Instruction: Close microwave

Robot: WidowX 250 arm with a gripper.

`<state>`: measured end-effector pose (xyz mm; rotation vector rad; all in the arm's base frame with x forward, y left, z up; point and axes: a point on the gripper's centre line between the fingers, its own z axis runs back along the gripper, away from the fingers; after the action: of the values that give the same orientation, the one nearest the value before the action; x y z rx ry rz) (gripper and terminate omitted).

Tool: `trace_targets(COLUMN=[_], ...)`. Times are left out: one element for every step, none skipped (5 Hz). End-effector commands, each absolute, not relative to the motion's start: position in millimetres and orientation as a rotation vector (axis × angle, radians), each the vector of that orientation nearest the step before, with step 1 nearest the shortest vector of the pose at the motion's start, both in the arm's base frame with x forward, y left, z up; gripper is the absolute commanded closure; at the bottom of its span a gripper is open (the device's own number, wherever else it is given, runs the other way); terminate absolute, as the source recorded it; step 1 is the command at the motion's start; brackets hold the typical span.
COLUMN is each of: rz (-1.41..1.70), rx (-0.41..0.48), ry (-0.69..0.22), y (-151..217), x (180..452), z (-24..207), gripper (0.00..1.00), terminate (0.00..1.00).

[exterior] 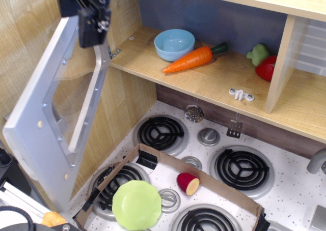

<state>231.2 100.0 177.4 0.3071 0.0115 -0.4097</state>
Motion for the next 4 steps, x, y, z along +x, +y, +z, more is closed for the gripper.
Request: trace_targets(rz=[-0.445,-0.477,-0.484,-0.482], rx=[0.337,0.359,0.38,0.391], ry=[0.03,0.071,0.1,0.119], y=[119,130,141,150], x=[230,229,225,222], z=[195,197,197,196], gripper=[0.0,0.0,0.0,0.0], terminate=[0.0,0.0,0.0,0.0])
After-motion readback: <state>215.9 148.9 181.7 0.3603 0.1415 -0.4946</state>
